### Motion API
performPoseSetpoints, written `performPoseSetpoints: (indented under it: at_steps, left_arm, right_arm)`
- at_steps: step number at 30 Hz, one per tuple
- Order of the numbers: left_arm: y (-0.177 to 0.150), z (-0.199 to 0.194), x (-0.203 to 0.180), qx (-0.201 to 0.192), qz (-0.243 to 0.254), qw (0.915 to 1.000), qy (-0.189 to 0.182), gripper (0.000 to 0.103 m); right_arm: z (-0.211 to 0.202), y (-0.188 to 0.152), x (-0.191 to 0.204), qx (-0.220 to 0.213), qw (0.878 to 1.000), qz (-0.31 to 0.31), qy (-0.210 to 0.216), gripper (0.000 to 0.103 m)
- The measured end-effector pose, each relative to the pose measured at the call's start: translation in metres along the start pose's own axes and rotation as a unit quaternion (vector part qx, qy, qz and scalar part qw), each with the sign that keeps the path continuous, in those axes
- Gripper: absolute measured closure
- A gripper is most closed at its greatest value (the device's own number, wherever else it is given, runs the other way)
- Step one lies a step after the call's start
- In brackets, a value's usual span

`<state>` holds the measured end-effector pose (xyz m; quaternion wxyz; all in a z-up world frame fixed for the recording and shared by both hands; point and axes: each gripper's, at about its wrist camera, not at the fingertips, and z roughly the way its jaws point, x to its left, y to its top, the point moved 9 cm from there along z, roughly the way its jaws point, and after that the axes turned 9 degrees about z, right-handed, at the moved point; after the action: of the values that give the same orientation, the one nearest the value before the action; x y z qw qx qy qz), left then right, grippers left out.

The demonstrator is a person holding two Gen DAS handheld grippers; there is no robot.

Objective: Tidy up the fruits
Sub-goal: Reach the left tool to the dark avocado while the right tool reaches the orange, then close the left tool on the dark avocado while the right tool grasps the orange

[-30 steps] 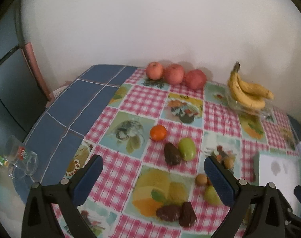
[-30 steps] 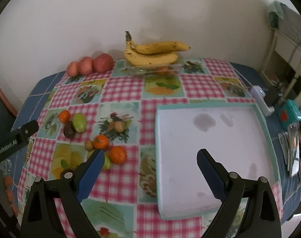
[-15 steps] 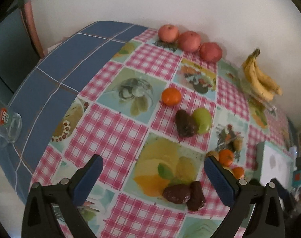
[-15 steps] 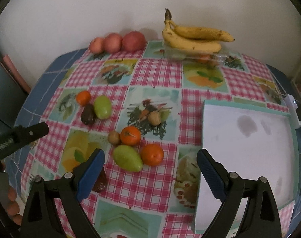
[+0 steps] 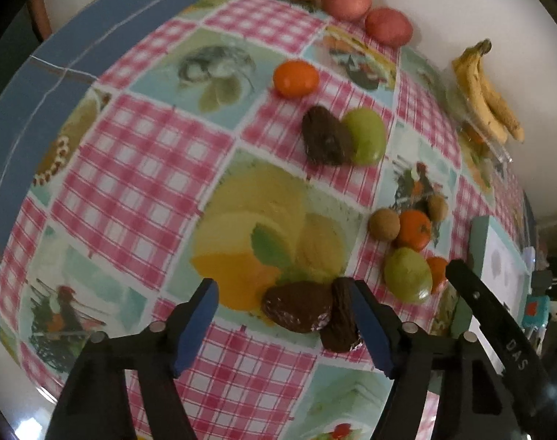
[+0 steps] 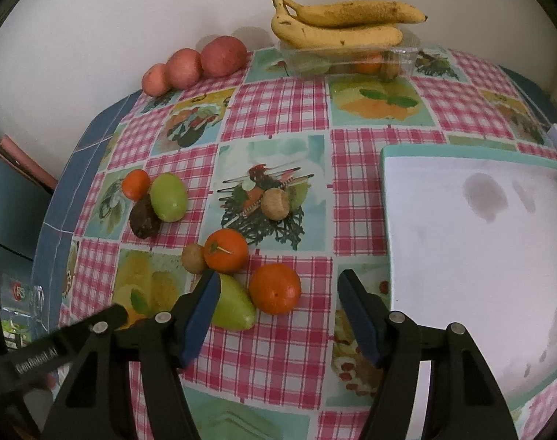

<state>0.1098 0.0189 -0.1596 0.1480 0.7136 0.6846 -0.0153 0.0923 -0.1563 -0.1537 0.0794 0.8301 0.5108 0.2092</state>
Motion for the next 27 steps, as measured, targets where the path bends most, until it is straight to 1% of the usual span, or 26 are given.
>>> performPoseSetpoints:
  at_steps: [1,5,8,10,11,12,17,20,22,27]
  left_arm:
    - [-0.002,0.002,-0.001,0.005,0.002,1.0,0.0,0.027]
    - [-0.007,0.015,-0.002,0.025,0.006,0.9996,0.009,0.028]
    - [-0.008,0.017,-0.003,0.026,0.001,0.9997,-0.003,0.03]
    - [-0.009,0.017,-0.004,0.023,0.0,0.9997,-0.004,0.038]
    - [-0.009,0.018,-0.005,0.025,-0.001,0.9997,-0.004,0.049]
    - [-0.013,0.018,-0.003,0.03,-0.002,0.9995,-0.006,0.053]
    - [-0.013,0.019,-0.003,0.03,-0.001,0.9995,0.0,0.054]
    - [-0.012,0.02,-0.004,0.031,0.001,0.9995,0.004,0.054]
    - [-0.012,0.019,-0.005,0.031,0.003,0.9995,0.007,0.054]
    - [-0.009,0.021,-0.007,0.031,0.007,0.9994,0.012,0.054]
  right_arm:
    - [0.003,0.0,0.0,0.003,1.0,0.001,0.0,0.038]
    - [0.011,-0.005,-0.002,0.017,1.0,0.001,-0.001,0.041]
    - [0.016,-0.008,-0.002,0.022,1.0,-0.001,-0.004,0.043]
    - [0.017,-0.007,-0.001,0.019,1.0,0.0,0.001,0.045]
    - [0.017,-0.007,-0.001,0.018,1.0,0.001,0.004,0.046]
    - [0.017,-0.007,0.0,0.019,1.0,0.003,0.007,0.047]
    - [0.017,-0.008,-0.001,0.023,0.999,0.023,0.03,0.053]
    - [0.017,-0.008,-0.002,0.024,0.999,0.029,0.034,0.058]
    - [0.018,-0.008,-0.005,0.026,0.998,0.036,0.033,0.063]
    - [0.02,-0.009,-0.007,0.03,0.998,0.043,0.036,0.063]
